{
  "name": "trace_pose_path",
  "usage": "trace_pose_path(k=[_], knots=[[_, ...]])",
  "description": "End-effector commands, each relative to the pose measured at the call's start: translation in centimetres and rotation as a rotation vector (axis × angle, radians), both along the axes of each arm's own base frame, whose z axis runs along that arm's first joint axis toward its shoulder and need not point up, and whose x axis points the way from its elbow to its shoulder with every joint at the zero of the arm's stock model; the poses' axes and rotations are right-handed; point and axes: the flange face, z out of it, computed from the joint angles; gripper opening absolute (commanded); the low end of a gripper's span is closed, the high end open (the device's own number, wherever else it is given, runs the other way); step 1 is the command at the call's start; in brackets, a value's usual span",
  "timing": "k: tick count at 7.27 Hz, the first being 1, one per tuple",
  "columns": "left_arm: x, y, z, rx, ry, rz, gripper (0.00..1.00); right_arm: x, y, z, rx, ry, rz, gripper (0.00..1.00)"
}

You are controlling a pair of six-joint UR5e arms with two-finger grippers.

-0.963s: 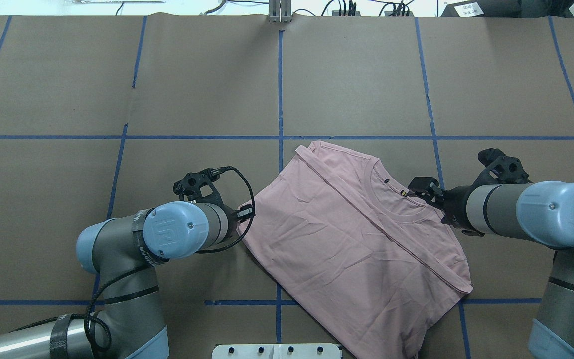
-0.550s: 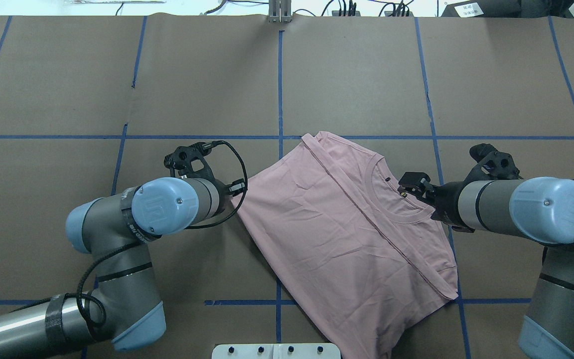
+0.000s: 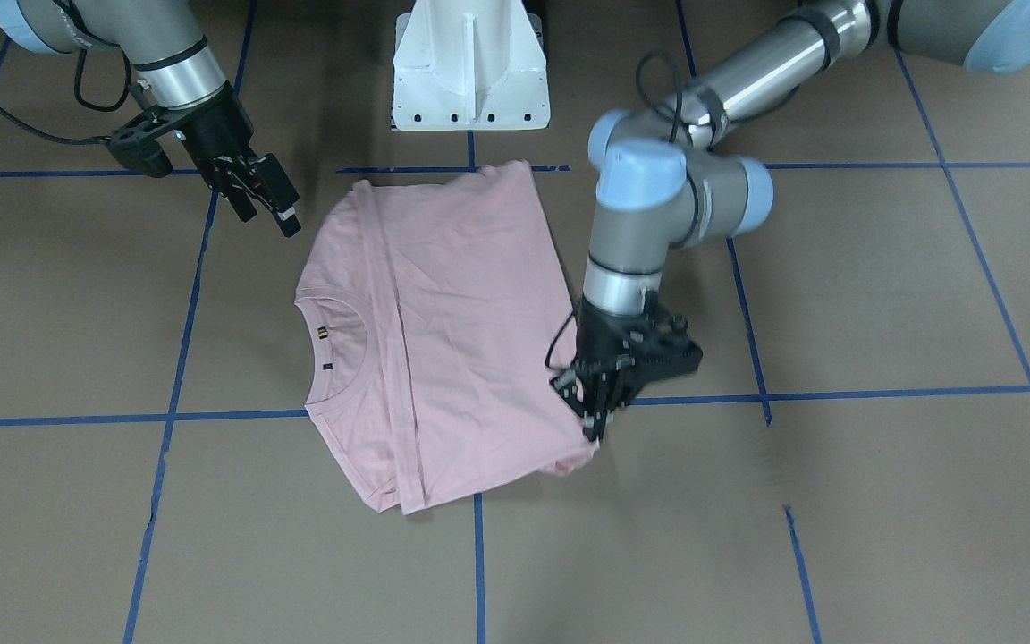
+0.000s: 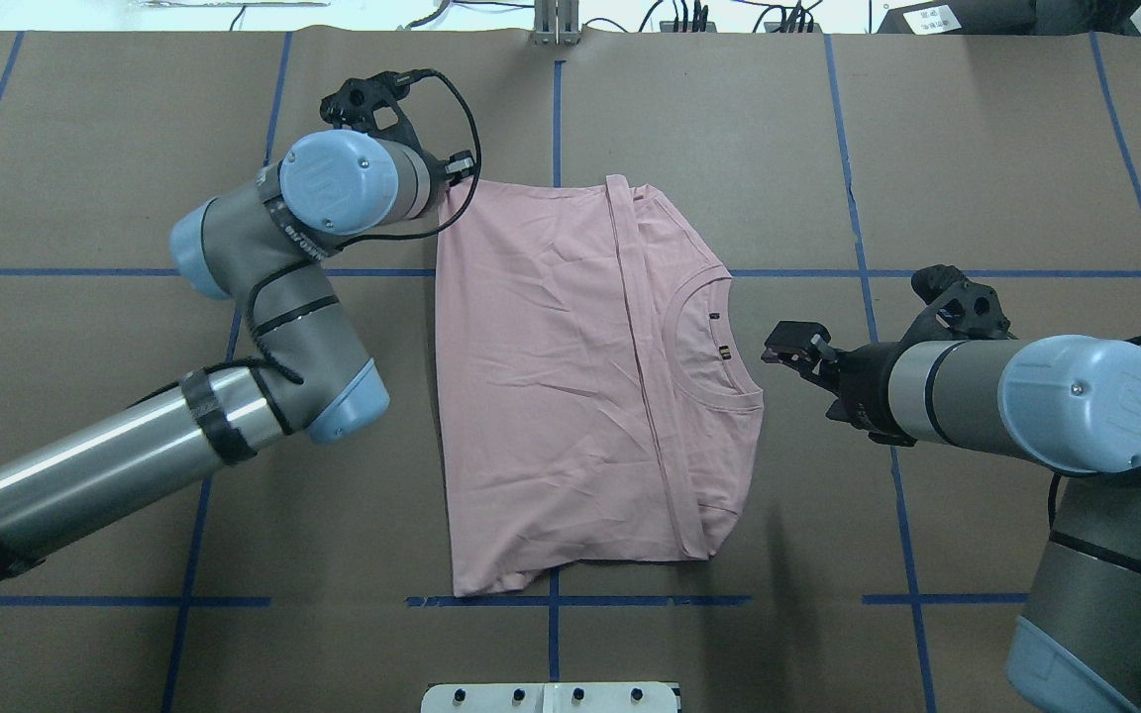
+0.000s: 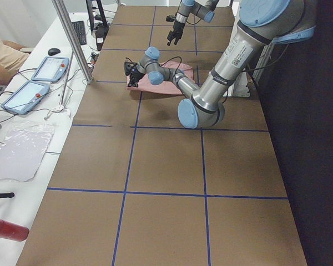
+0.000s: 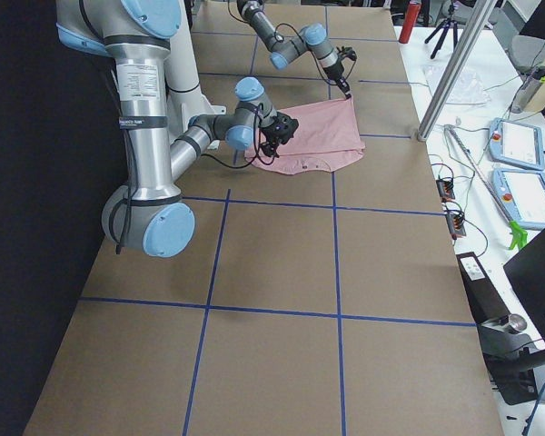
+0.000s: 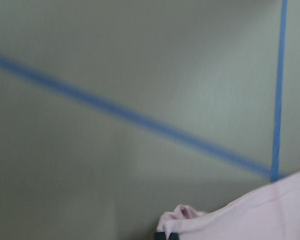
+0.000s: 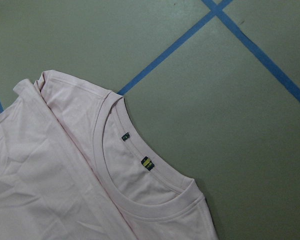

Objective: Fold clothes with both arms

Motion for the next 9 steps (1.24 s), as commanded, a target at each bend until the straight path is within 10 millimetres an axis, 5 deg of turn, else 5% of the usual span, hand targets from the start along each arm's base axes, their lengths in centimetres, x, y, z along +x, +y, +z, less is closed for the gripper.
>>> trace_pose_path(k=[1,2,3,4,6,9], knots=[[-2.4,-7.6,2.1,0.068,-0.071,-0.031,0.0,-0.2,-0.3,-0.8,0.0,-0.018,0.021,1.0],[-2.2,-7.6,1.9,0.082,-0.052,-0.024,0.4,-0.8,-0.5,-2.1,0.014,-0.038,0.023,1.0],[-2.6,-6.8,0.4,0.106,-0.019,-0.024,0.47,-2.5,-1.1,-2.7,0.006,-0.04,0.021,1.0],[-4.7,-4.6,0.2,0.139,0.015,-0.021,0.48,-6.0,-2.8,-4.0,-0.053,-0.061,0.051,1.0],[-7.4,-0.5,0.2,0.145,0.093,0.073,0.49,-12.0,-2.2,-7.8,-0.119,0.007,0.017,0.97],[-7.6,-0.3,0.1,0.148,0.099,0.078,0.5,-18.0,0.7,-7.4,-0.14,0.053,0.001,0.87]])
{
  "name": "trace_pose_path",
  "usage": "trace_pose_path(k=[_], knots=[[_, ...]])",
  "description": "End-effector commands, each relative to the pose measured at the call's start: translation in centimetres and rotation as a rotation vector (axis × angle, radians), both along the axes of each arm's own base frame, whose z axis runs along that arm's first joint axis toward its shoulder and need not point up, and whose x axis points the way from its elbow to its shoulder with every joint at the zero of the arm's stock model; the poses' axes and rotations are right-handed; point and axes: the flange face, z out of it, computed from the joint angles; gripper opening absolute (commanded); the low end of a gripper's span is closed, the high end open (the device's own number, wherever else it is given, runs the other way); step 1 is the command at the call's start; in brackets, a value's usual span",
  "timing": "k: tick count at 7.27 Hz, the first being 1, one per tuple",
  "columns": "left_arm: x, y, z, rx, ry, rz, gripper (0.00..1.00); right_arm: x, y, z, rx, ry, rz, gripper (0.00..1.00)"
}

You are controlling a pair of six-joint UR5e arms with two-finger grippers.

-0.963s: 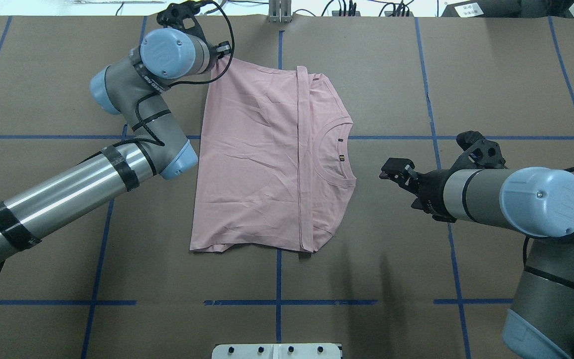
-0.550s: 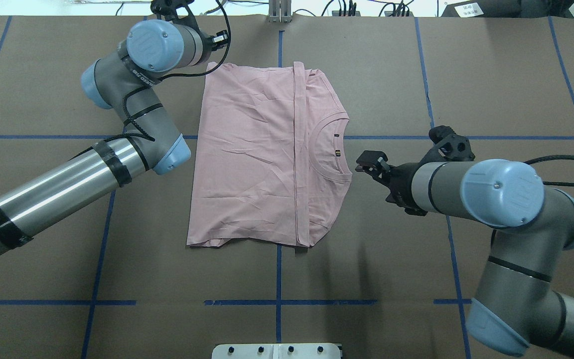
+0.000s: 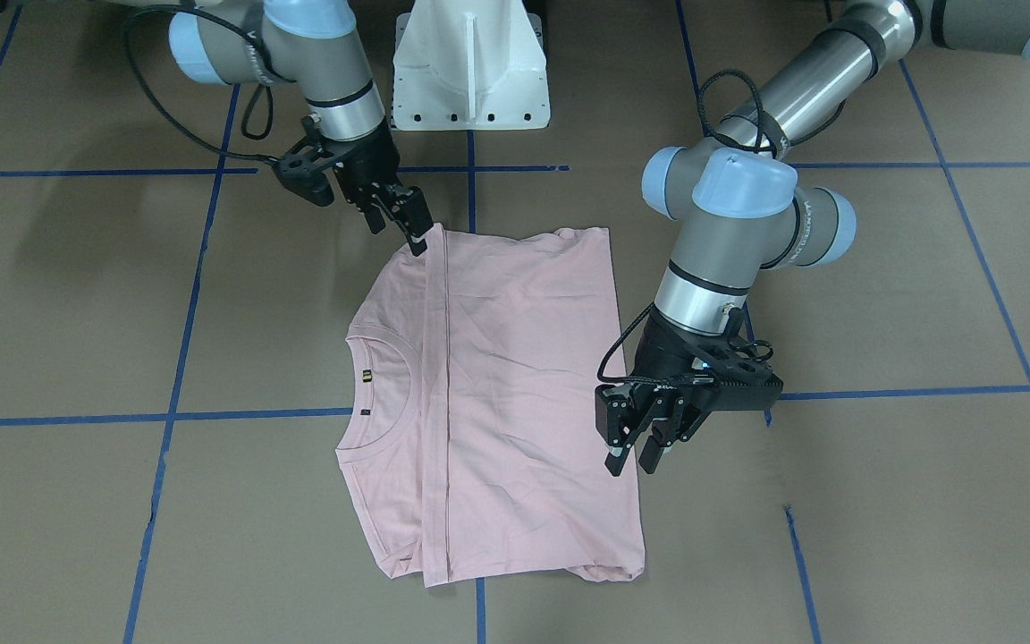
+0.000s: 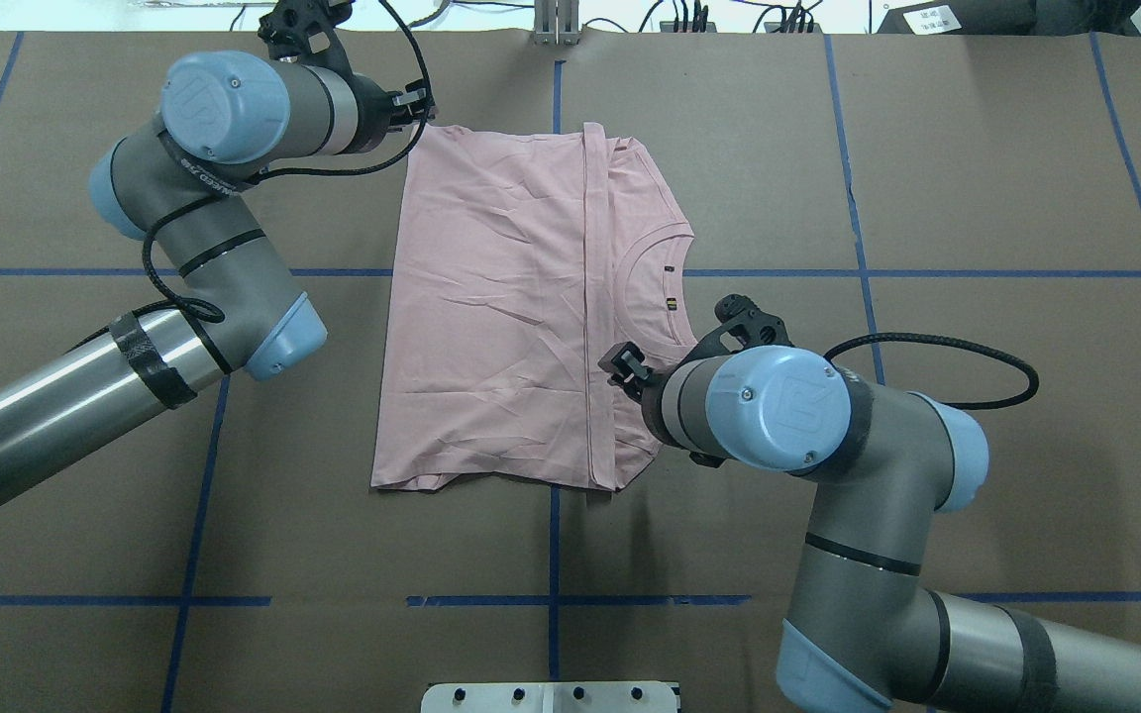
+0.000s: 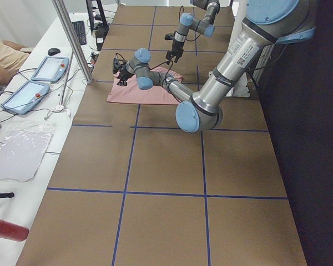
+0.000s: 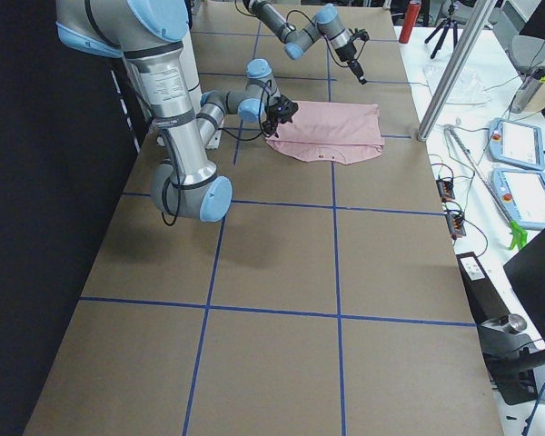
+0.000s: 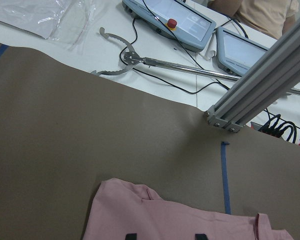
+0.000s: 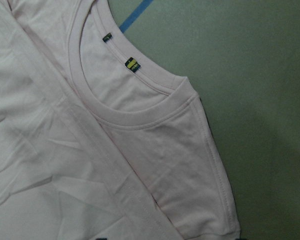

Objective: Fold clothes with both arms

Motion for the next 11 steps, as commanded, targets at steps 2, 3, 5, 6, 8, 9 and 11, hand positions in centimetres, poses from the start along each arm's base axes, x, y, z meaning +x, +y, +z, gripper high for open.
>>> trace_pose_path(k=[2,3,5,6,8,9,11], knots=[[0.0,0.2,0.0,0.001,0.002,0.005,0.5,-3.9,1.3,0.8,-0.003,0.045,-0.018,0.87],[0.1,0.3,0.2,-0.001,0.002,0.006,0.5,-5.1,2.1,1.7,-0.006,0.068,-0.03,0.85],[0.2,0.4,0.0,-0.001,0.004,0.009,0.5,-5.7,3.0,2.0,-0.005,0.08,-0.039,0.81],[0.2,0.4,0.0,-0.01,0.012,0.003,0.5,-5.9,3.2,2.3,-0.008,0.097,-0.041,0.79],[0.2,0.4,0.0,-0.012,0.013,0.003,0.5,-6.1,3.5,2.3,-0.008,0.102,-0.047,0.78],[0.2,0.4,0.0,-0.012,0.013,0.003,0.5,-6.4,3.6,2.3,-0.009,0.103,-0.051,0.77],[0.3,0.4,0.0,-0.012,0.013,0.005,0.5,-6.7,3.6,2.9,-0.007,0.117,-0.057,0.76]])
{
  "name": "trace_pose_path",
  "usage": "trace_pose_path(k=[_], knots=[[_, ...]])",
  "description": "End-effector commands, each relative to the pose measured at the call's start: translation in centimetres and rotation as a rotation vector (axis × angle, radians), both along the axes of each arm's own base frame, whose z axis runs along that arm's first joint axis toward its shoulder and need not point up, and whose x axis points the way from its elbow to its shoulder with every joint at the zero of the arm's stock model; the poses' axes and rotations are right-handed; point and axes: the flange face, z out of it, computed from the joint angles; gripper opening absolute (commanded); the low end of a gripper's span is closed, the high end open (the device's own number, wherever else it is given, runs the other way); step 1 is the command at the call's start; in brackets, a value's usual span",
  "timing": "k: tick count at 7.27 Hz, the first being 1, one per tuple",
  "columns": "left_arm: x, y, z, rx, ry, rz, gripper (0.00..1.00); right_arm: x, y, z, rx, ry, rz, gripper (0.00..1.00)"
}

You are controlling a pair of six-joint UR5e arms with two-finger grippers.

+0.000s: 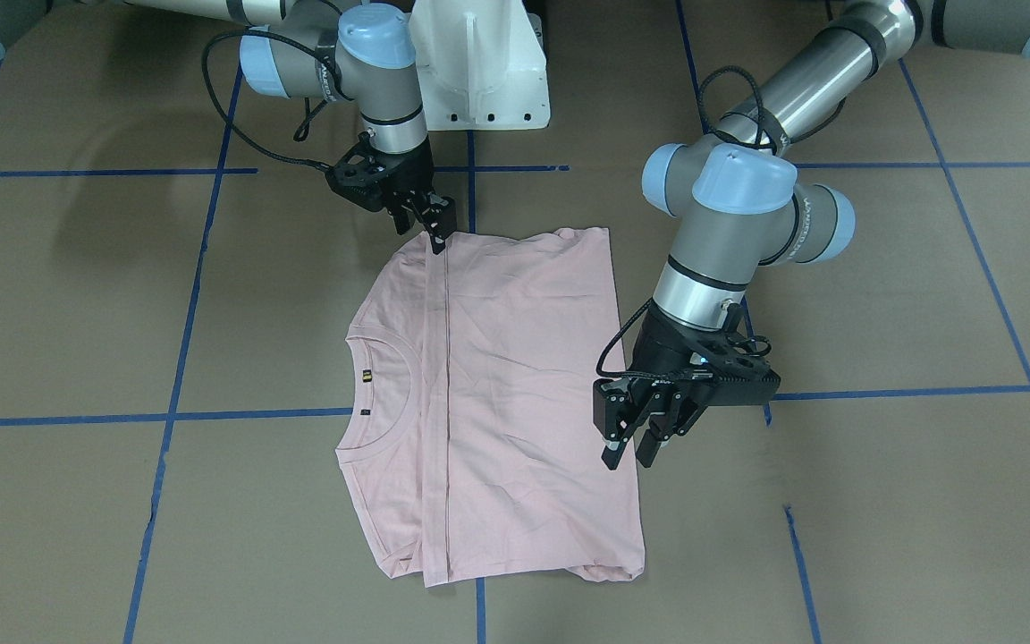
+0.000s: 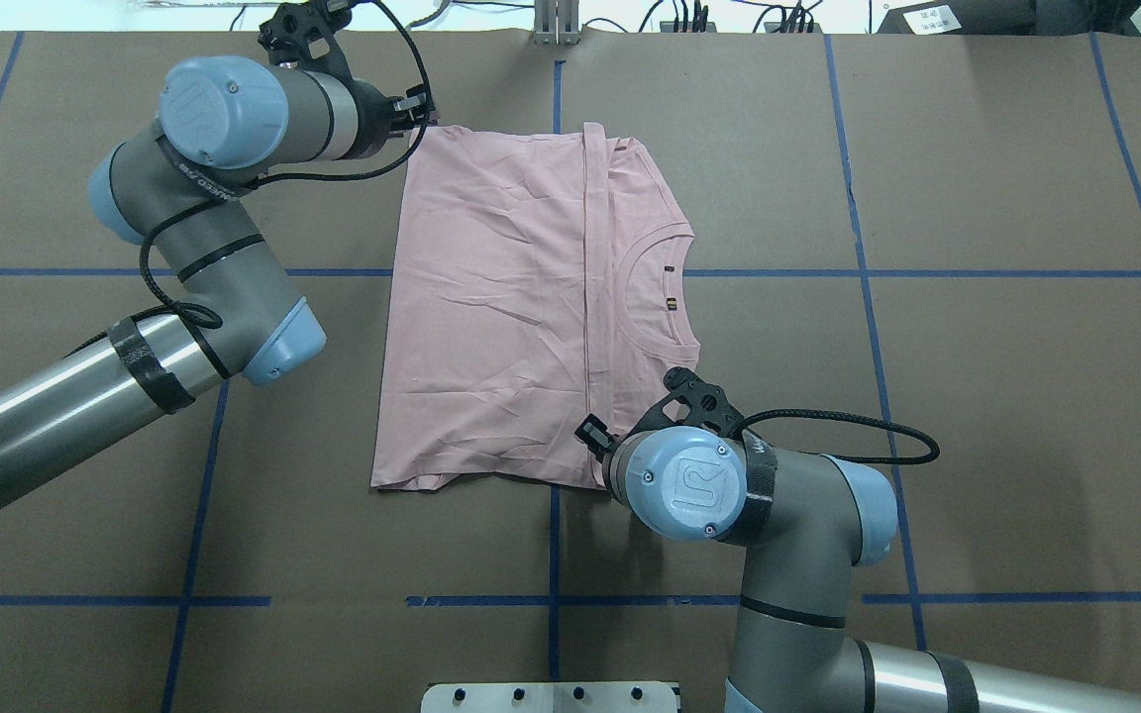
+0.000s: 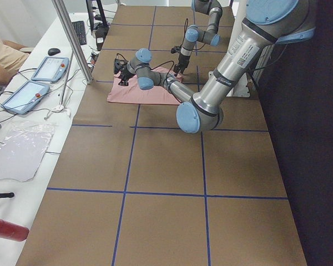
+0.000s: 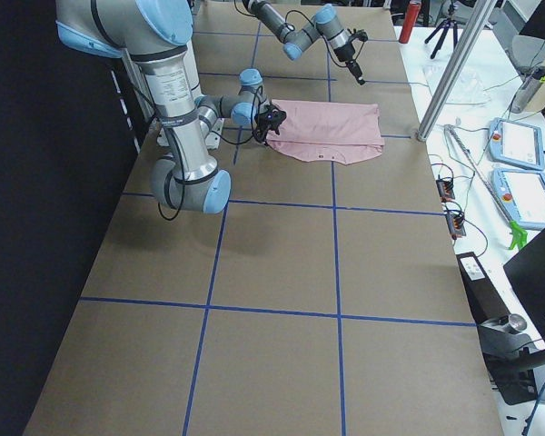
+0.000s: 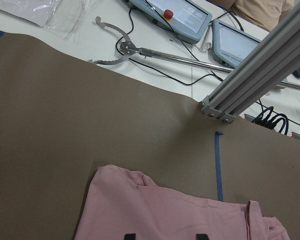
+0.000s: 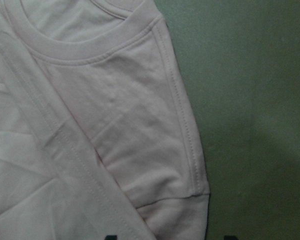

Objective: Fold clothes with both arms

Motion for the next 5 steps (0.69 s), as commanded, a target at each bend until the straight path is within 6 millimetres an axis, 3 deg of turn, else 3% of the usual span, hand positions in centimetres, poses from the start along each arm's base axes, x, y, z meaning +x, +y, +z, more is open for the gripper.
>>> trace_pose_path(k=[1,2,3,4,5], knots=[[0.15,0.11,0.0,-0.005,0.005,0.0,0.5,-0.33,0.03,0.28,0.004,0.009,-0.009,0.74],[0.25,0.18,0.0,-0.008,0.007,0.0,0.5,-0.28,-0.06,0.26,0.005,0.008,-0.009,0.73],[0.25,0.18,0.0,-0.009,0.008,0.0,0.5,-0.28,-0.06,0.26,0.006,0.008,-0.009,0.66],[0.34,0.25,0.0,-0.009,0.008,0.001,0.5,-0.35,0.03,0.16,0.006,0.006,-0.01,0.46],[0.34,0.25,-0.02,-0.009,0.01,0.001,0.5,-0.35,0.05,-0.11,0.006,0.002,-0.011,0.08]])
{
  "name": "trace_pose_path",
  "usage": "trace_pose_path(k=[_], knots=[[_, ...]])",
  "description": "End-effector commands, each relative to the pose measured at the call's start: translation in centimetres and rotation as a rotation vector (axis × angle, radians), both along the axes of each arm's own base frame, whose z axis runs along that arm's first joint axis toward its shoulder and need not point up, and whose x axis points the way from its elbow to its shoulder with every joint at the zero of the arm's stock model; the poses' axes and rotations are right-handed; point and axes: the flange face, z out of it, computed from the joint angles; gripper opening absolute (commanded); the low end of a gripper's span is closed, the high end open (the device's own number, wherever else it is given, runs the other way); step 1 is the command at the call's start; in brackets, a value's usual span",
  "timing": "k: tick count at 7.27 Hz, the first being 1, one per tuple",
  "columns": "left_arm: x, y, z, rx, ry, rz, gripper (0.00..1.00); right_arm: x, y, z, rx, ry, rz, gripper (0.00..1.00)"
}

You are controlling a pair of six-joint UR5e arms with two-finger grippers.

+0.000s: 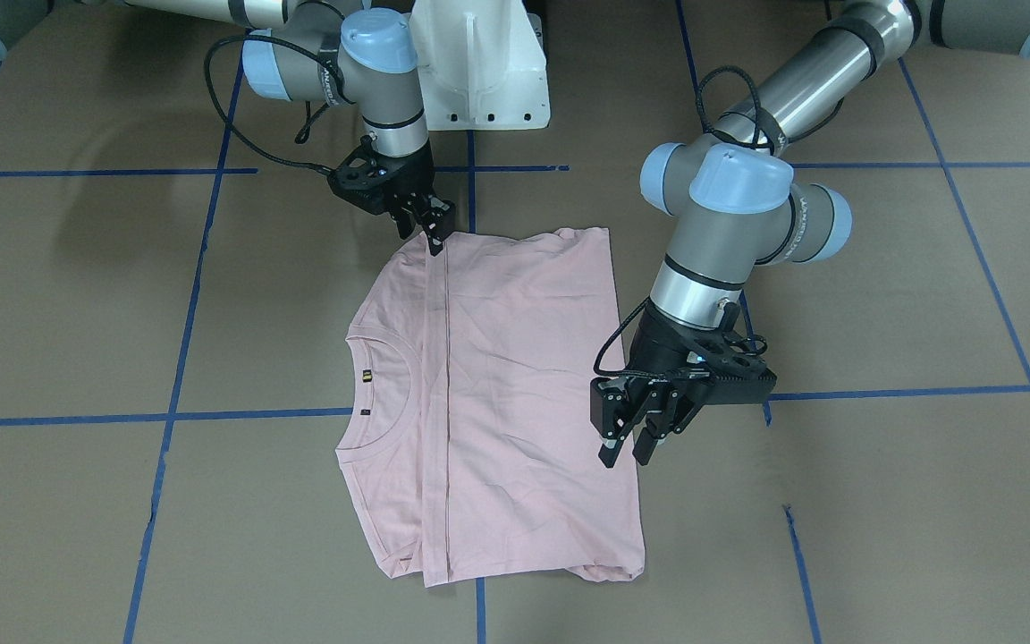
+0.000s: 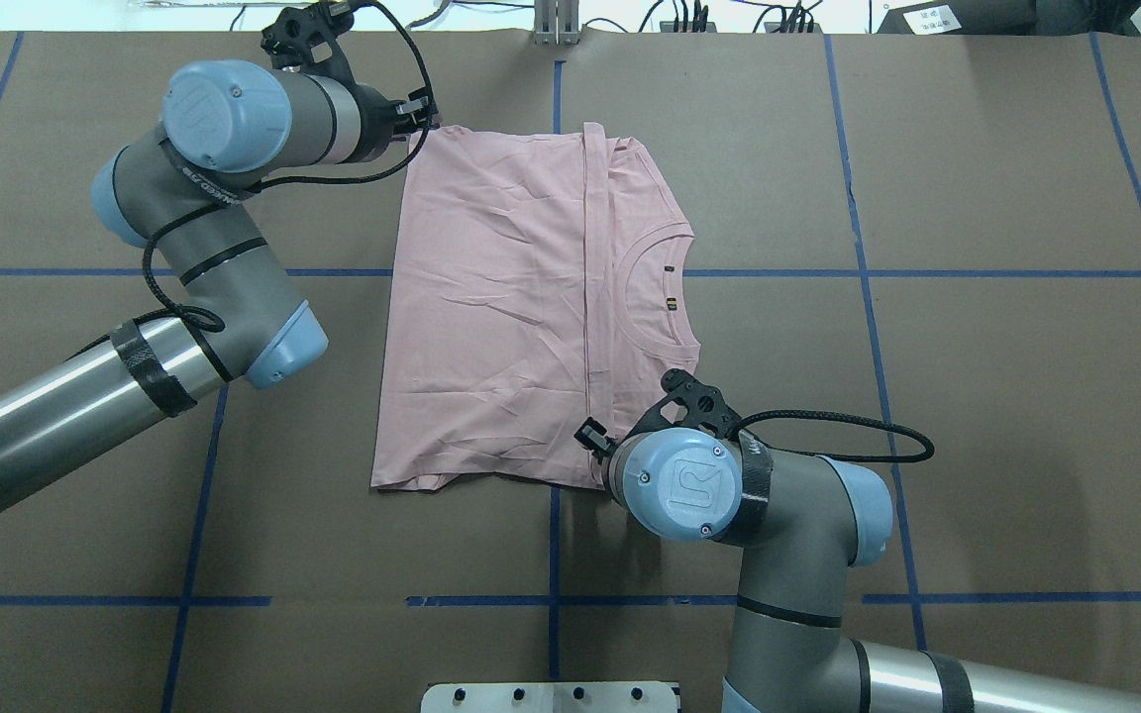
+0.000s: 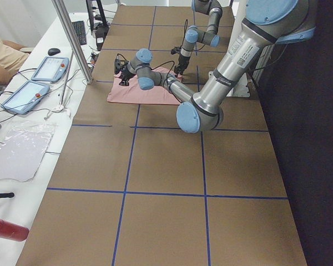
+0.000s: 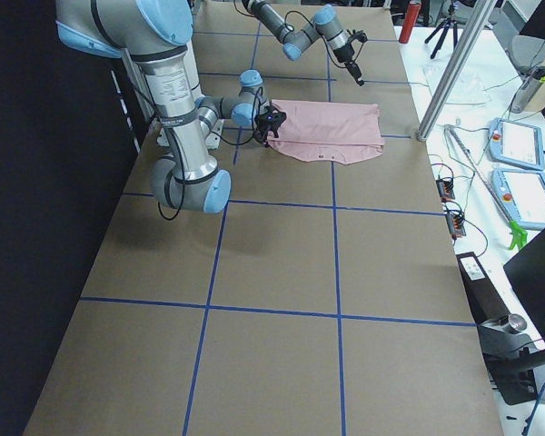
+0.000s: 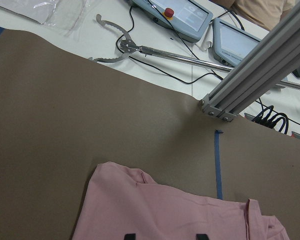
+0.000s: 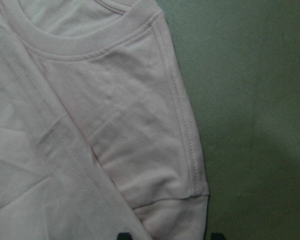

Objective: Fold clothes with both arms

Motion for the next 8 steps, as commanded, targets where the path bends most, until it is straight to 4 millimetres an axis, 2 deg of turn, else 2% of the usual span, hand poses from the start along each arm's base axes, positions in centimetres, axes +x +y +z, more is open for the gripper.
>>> trace_pose_path(k=[1,4,6,7,8], knots=[[0.0,0.1,-0.1,0.001,0.003,0.0,0.5,-0.3,0.0,-1.1,0.003,-0.014,-0.007,0.0],[0.1,0.2,0.1,-0.017,0.016,-0.006,0.51,-0.1,0.0,-1.6,0.019,-0.017,-0.02,0.0],[0.0,0.7,-0.5,-0.012,0.029,-0.004,0.51,0.8,0.2,-2.0,0.021,-0.033,-0.02,0.0],[-0.3,1.7,-1.1,-0.01,0.052,-0.001,0.51,1.4,0.1,-2.0,0.022,-0.037,-0.017,0.0],[-0.8,4.3,-0.1,-0.025,0.077,0.024,0.51,2.8,0.6,-2.7,0.022,-0.037,-0.019,0.0]])
